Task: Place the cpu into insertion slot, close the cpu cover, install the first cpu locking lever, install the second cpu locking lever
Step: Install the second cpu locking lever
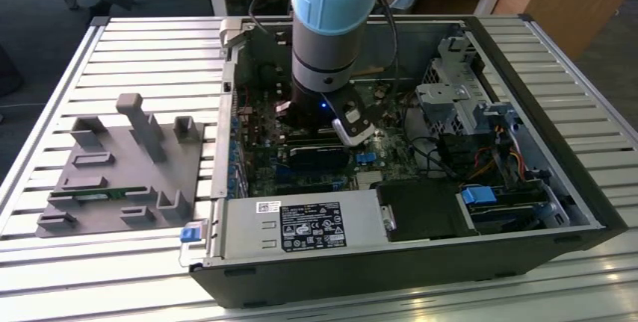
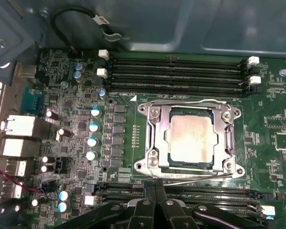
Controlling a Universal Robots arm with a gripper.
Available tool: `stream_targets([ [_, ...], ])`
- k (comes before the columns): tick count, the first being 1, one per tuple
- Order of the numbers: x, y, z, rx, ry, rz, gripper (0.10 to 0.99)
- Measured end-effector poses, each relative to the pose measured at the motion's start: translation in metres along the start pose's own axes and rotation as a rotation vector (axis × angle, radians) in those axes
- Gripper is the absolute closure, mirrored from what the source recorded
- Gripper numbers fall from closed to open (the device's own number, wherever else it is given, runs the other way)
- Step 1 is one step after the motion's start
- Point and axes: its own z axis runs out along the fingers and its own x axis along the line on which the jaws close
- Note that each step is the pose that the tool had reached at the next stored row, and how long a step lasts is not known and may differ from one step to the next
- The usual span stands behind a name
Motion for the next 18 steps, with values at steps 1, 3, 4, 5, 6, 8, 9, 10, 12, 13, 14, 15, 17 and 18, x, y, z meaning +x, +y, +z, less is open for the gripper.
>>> stream_targets([
  [1, 0.0005, -0.0003, 0.0003, -0.005, 0.0, 0.0, 0.98],
  [3, 0.0012, -0.0006, 0.0017, -0.013, -0.0003, 0.0, 0.98],
  [4, 0.0017, -0.0008, 0.0024, -0.017, -0.0004, 0.0, 0.98],
  [5, 0.0022, -0.001, 0.003, -0.021, -0.0006, 0.0, 0.98],
  [6, 0.0026, -0.0012, 0.0036, -0.025, -0.0007, 0.0, 0.98],
  [8, 0.0032, -0.0015, 0.0046, -0.034, -0.001, -0.001, 0.98],
  [9, 0.0036, -0.0016, 0.0051, -0.037, -0.0013, -0.001, 0.98],
  [10, 0.0042, -0.0017, 0.0057, -0.04, -0.0015, -0.001, 0.98],
  [12, 0.0061, -0.002, 0.0068, -0.046, -0.0022, -0.001, 0.98],
  [13, 0.0072, -0.0021, 0.0074, -0.048, -0.0027, -0.001, 0.98],
  [14, 0.008, -0.0022, 0.0081, -0.051, -0.0032, -0.001, 0.98],
  [15, 0.0086, -0.0023, 0.0086, -0.053, -0.0035, -0.001, 0.98],
  [17, 0.0092, -0.0026, 0.0091, -0.057, -0.0034, -0.001, 0.98],
  [18, 0.0094, -0.0027, 0.0094, -0.061, -0.0035, -0.002, 0.98],
])
